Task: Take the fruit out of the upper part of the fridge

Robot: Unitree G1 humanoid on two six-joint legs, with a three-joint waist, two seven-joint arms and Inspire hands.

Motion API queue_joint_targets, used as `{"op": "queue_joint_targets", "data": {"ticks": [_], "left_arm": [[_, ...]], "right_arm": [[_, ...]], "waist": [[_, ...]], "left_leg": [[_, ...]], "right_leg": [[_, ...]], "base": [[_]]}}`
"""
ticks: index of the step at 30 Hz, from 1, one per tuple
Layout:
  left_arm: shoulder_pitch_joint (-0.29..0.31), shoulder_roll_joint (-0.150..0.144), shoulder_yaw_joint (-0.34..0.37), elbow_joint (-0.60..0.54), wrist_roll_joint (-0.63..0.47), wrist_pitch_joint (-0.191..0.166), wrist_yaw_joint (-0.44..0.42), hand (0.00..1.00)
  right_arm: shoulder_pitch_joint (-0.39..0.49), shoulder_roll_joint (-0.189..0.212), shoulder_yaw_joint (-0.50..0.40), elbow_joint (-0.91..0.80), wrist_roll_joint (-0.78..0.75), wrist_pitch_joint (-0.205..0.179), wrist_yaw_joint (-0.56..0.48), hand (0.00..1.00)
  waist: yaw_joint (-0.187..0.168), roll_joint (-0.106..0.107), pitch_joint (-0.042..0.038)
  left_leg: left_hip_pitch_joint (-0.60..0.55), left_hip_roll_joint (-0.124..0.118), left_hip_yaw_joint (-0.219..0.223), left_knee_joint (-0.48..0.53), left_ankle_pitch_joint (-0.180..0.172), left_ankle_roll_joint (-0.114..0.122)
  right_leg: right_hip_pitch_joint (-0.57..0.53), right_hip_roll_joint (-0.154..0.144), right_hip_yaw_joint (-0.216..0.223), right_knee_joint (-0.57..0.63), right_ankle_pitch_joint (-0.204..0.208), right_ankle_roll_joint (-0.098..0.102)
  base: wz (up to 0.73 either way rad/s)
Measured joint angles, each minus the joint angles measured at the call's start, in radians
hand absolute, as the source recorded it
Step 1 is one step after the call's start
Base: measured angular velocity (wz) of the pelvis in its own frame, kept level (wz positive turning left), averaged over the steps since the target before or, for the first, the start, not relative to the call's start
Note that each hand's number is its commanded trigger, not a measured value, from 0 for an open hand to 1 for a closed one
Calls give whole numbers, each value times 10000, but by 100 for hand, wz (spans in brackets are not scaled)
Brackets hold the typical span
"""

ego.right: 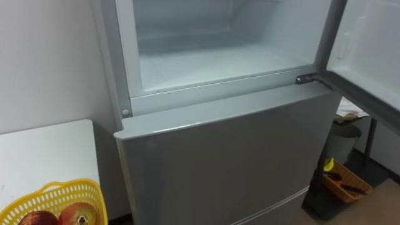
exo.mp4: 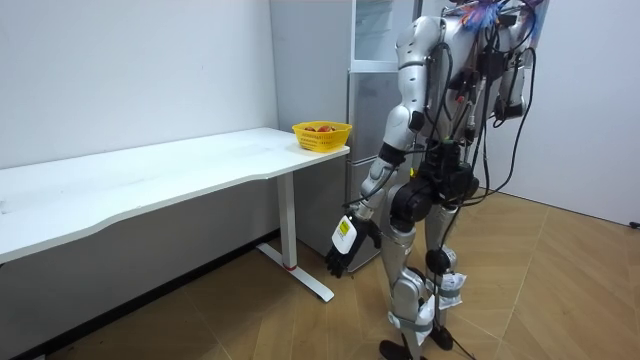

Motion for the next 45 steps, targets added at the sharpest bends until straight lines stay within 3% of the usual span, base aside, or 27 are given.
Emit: {"op": "queue_joint_targets", "data": {"ticks": [10, 14, 22, 27, 32, 38, 45], "left_arm": [[-2, 13, 80, 6, 3, -54, 53, 0], [-31, 10, 89, 13, 106, -54, 124, 0], [23, 9, 248, 91, 201, -189, 200, 0], [23, 6, 262, 89, 370, -299, 150, 0], [21, -10, 585, 257, 372, -660, 66, 0], [121, -66, 614, 424, 368, -733, 43, 0], [123, -76, 584, 625, 304, -917, 58, 0]], "right_arm": [[-2, -1, -303, -503, -11, -241, -862, 0], [-118, -31, -336, -664, -1186, -261, -1191, 0], [-145, -69, -344, -1184, -2332, -194, -1800, 0], [-145, -69, -342, -1287, -2319, -41, -1876, 0], [-146, -70, -342, -1392, -2321, 22, -1902, 0], [-146, -71, -342, -1855, -2324, 11, -2026, 0], [-38, -242, -279, -2542, -2297, -489, -2015, 0]], "waist": [[13, -151, 10], [-17, -150, 10], [-102, 21, -10], [-107, -5, -2], [-90, -39, 13], [-100, -60, 23], [-81, -131, 26]], "left_leg": [[-10, -4, 1, 3, 0, 0], [-31, -6, -2, 0, 0, 0], [-55, -5, 30, -5, 0, -1], [-17, -25, 40, -9, 1, -2], [10, -33, 49, -4, 1, -2], [7, -22, 34, 10, 16, -28], [0, -30, 17, 18, 19, -33]], "right_leg": [[-1, -3, -3, -12, -7, 9], [-39, -6, -22, 10, -8, 9], [-91, 6, 10, 36, -13, 3], [-135, -10, 12, 197, -94, 6], [-202, -17, 33, 377, -180, -6], [-209, -12, 22, 396, -198, -28], [-203, -23, 28, 393, -199, -31]], "base": [[0], [0], [0], [0], [0], [0], [0]]}}
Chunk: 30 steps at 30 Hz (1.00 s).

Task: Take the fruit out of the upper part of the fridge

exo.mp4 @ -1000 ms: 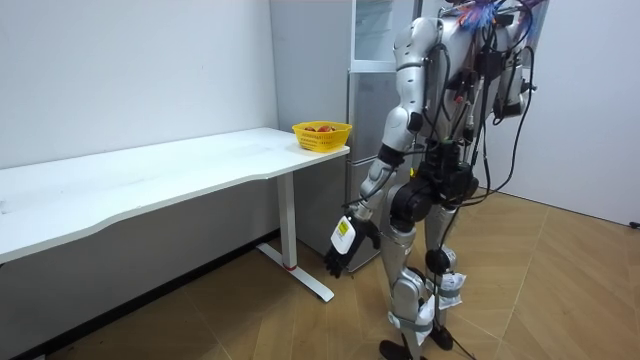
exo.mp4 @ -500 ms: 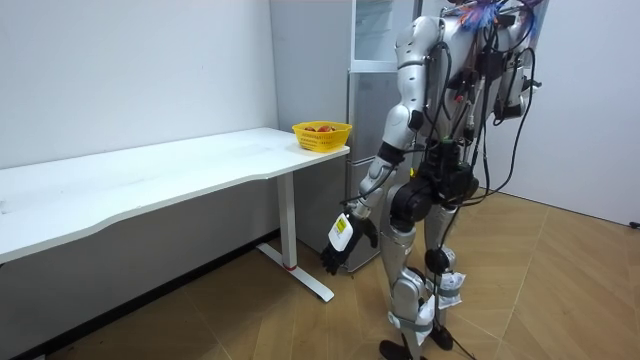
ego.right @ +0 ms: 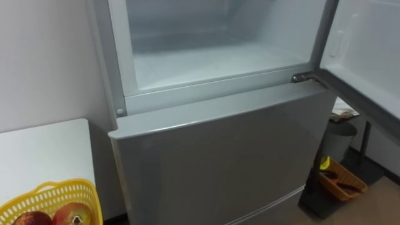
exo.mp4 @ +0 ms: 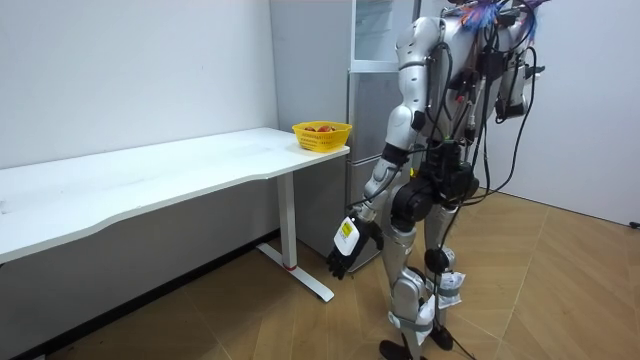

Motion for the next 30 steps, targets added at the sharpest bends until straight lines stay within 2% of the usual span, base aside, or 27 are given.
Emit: {"op": "queue_joint_targets", "data": {"ticks": [12, 16, 21, 24, 26, 30], "left_arm": [[66, -17, 0, 20, 7, 41, -171, 0], [50, -125, -12, 15, 65, 94, -185, 0], [3, -184, -142, 20, 54, 183, -128, 0], [-152, -166, -371, 56, 67, 202, -136, 0], [-305, -157, -521, 50, 65, 194, -169, 0], [-316, -133, -669, 127, 57, 172, -174, 0]], "right_arm": [[-39, -2, -128, 59, 21, 0, -13, 0], [-27, 0, -88, 59, -159, 88, 19, 0], [138, 0, 421, 73, -1953, 371, 137, 0], [305, -2, 949, 73, -2814, 459, 732, 0], [306, -7, 1273, 72, -3261, 519, 1198, 0], [293, -33, 1873, 68, -4388, 498, 1504, 0]], "waist": [[-125, -24, 4], [-136, -25, 4], [-111, -23, 6], [-27, -25, 21], [138, -29, 27], [419, -82, 53]], "left_leg": [[-34, 6, -76, -12, 5, -7], [-26, 2, -71, -14, 5, -7], [26, 19, 1, -11, 13, -18], [22, 29, -22, 15, 13, -18], [28, 32, -21, 52, 13, -18], [18, 23, -46, 55, 17, -13]], "right_leg": [[17, 2, -29, -54, -9, 0], [30, -1, -64, -60, -9, 1], [72, 16, -7, -51, 2, -17], [109, 12, -18, -36, 10, -28], [67, 6, -19, 2, 12, -32], [9, 0, -32, 143, -1, -50]], "base": [[2], [0], [-2], [0], [0], [-6]]}}
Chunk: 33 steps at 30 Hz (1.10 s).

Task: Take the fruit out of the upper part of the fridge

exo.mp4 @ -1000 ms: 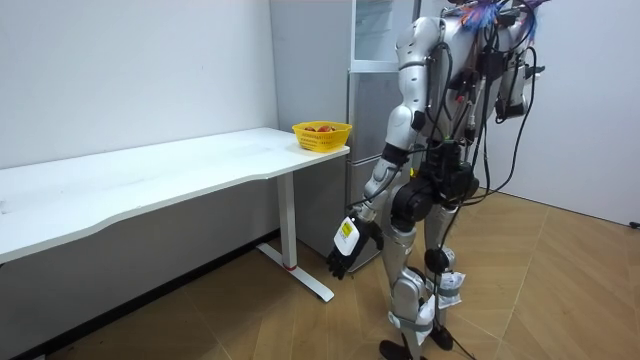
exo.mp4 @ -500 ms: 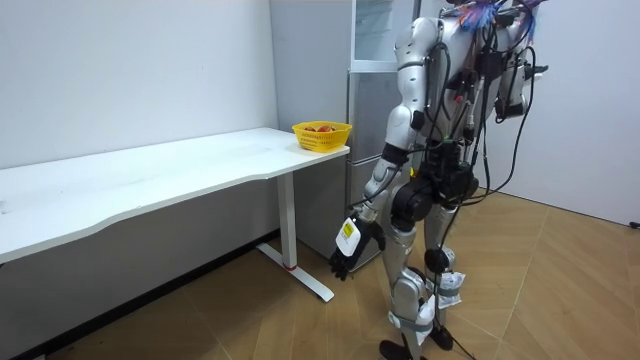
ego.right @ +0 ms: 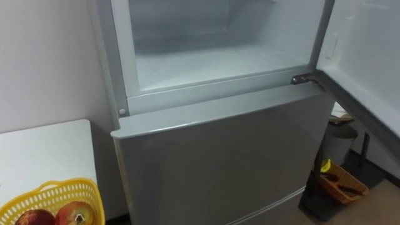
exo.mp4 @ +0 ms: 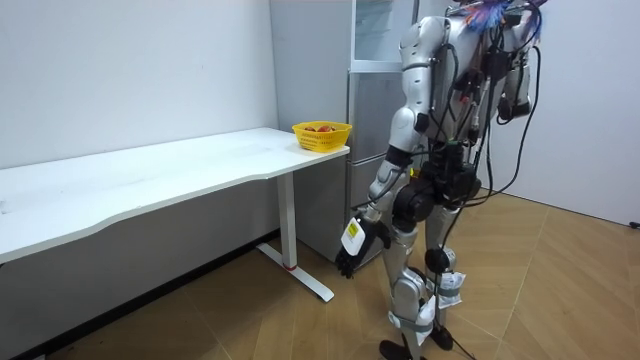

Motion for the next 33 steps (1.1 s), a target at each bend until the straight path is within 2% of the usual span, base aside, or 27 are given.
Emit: {"op": "queue_joint_targets", "data": {"ticks": [3, 7, 11, 15, 19, 23, 26, 33], "left_arm": [[-41, 60, -4, 193, -5, 33, -193, 0], [-67, 171, -145, 201, -47, 57, -438, 0], [-119, 178, -230, 184, -44, 265, -527, 0], [-198, 182, -407, 125, -44, 356, -526, 0], [-266, 200, -444, 123, -59, 456, -508, 0], [-285, 228, -574, 80, -65, 488, -362, 0], [-286, 231, -575, 61, -21, 480, -290, 0], [-343, 255, -563, 68, -1, 477, -285, 0]], "right_arm": [[-63, -20, 496, 0, -625, 85, 708, 0], [-648, -656, 585, 26, -1051, 434, 1850, 0], [-875, -999, 967, 27, -1110, 449, 2939, 0], [-1045, -998, 1455, 29, -1133, 512, 3785, 0], [-1156, -1002, 1987, 69, -1446, 833, 4629, 0], [-1171, -1008, 2443, 341, -1746, 879, 5254, 0], [-1204, -1008, 2452, 540, -1863, 933, 5418, 0], [-1205, -1008, 2422, 597, -1892, 935, 5583, 0]], "waist": [[49, -37, 5], [226, -159, 16], [529, -125, 17], [735, -60, 20], [873, 13, 14], [1050, 5, 22], [1098, -74, 16], [1048, -86, 28]], "left_leg": [[-44, 2, -76, 59, 10, 17], [-213, 7, -371, 283, 15, 27], [-230, 18, -652, 344, 15, 28], [-228, 17, -858, 358, 16, 27], [-245, 20, -1048, 347, 16, 27], [-225, 13, -1046, 310, 16, 27], [-230, 12, -1043, 305, 15, 27], [-172, 10, -1000, 297, 15, 27]], "right_leg": [[2, -17, -57, -21, -5, 2], [27, -63, -271, -63, 18, -14], [249, -81, -553, -260, 71, -35], [411, -117, -789, -379, 84, -29], [549, -137, -945, -536, 86, -13], [578, -138, -949, -554, 78, -4], [602, -139, -965, -548, 81, -1], [700, -138, -966, -608, 81, 1]], "base": [[7], [19], [21], [20], [14], [2], [0], [0]]}}
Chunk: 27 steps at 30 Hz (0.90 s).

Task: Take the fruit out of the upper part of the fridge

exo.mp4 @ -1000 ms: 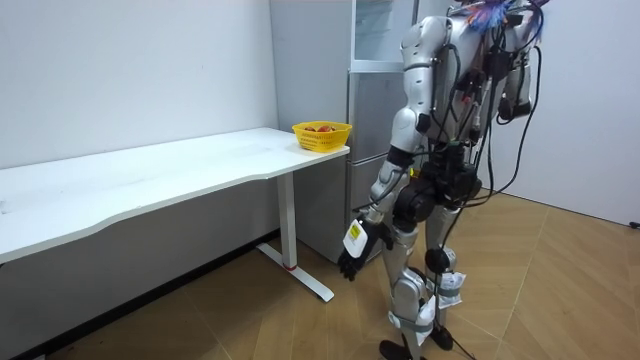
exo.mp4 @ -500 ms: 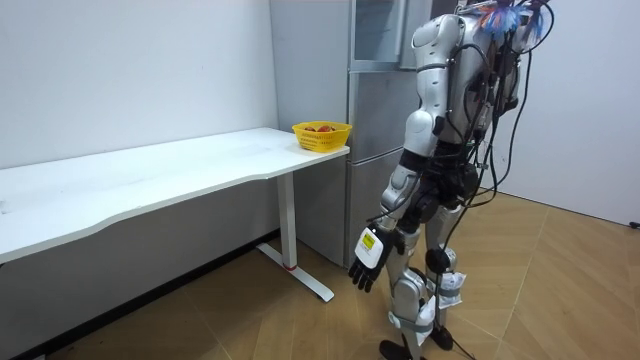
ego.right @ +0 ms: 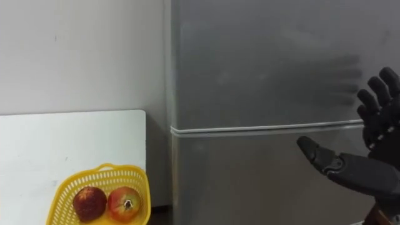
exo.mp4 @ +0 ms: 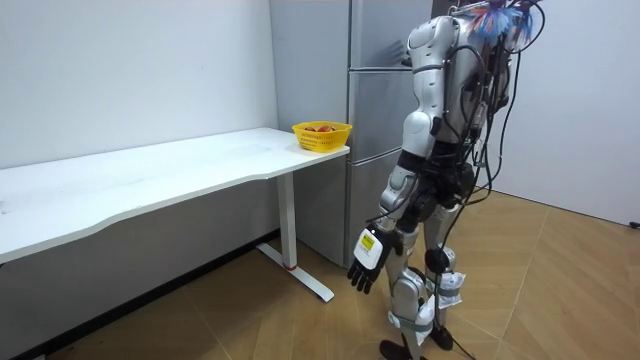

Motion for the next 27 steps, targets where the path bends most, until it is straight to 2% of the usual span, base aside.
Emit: {"op": "queue_joint_targets", "data": {"ticks": [10, 16, 21, 25, 27], "left_arm": [[-25, 0, 31, 37, 29, 3, -5, 0], [127, -1, 35, -4, 25, 92, 309, 0], [107, -1, 27, 18, 25, 145, 458, 0], [165, -27, 20, 48, 14, 123, 777, 0], [262, -44, -12, 26, 22, 230, 792, 0]], "right_arm": [[4, -63, -108, -8, 311, -1, -172, 0], [203, -34, -427, -11, 126, 1, -639, 0], [413, -19, -542, 68, 66, 7, -1219, 0], [823, 93, -631, 417, 640, 6, -1600, 0], [849, 201, -639, 742, 1157, 6, -1787, 0]], "waist": [[7, -51, -77], [-207, -32, -107], [-276, -13, -106], [-239, 5, -91], [-276, 55, -70]], "left_leg": [[107, -9, 9, -112, 0, 0], [106, -15, 34, -118, 0, 0], [119, -13, 43, -118, 1, 0], [166, -21, 34, -136, 0, 0], [155, -23, 28, -135, 0, 1]], "right_leg": [[19, 16, 27, -81, 22, 21], [57, 9, 26, -84, 25, 26], [56, 12, 30, -104, 25, 26], [69, 7, 78, -112, 22, 31], [50, 7, 106, -110, 30, 41]], "base": [[0], [0], [0], [-1], [-2]]}}
